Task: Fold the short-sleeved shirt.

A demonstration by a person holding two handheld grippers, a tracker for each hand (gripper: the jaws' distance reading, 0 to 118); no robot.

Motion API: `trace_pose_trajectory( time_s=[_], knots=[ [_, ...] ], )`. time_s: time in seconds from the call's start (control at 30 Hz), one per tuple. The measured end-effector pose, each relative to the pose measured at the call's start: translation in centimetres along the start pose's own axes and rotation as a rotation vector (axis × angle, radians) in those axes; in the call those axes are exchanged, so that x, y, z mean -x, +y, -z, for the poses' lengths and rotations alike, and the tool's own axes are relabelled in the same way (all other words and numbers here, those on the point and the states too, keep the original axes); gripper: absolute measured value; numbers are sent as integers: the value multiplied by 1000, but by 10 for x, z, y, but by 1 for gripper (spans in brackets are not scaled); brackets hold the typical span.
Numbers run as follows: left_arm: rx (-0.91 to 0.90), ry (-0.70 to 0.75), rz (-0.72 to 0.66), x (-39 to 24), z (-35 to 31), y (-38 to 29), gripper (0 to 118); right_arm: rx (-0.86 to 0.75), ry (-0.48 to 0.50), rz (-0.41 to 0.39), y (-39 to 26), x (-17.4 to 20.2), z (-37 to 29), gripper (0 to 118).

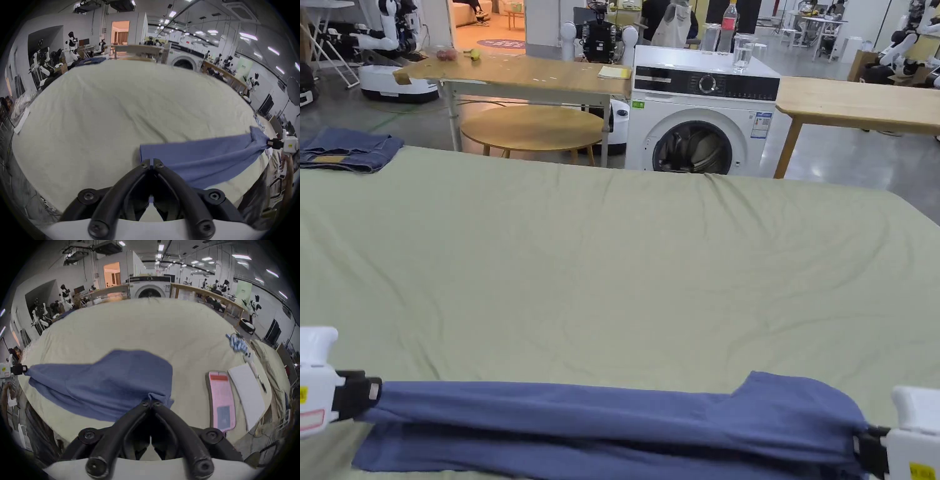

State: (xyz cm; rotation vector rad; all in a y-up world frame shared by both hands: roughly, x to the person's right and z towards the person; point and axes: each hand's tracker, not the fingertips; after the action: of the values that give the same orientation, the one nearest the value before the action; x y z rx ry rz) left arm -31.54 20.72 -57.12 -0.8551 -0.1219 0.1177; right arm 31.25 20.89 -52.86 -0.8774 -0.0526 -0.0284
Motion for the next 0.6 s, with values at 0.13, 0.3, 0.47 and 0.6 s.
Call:
trace_pose_trajectory(
  time_s=[0.13,0.3,0.47,0.6],
  knots=[
    [73,39,38,-1,17,-21,0,57,-13,4,-18,-2,19,0],
    [96,85,105,-8,36,-28,0,59,-25,-3,-22,-2,35,0],
    [86,92,57,-9,34,-24,4,54,-51,-16,-16,5,37,5],
    [15,66,-16,-12,15,-8,38,-49,-127,-22,3,13,12,61]
  ],
)
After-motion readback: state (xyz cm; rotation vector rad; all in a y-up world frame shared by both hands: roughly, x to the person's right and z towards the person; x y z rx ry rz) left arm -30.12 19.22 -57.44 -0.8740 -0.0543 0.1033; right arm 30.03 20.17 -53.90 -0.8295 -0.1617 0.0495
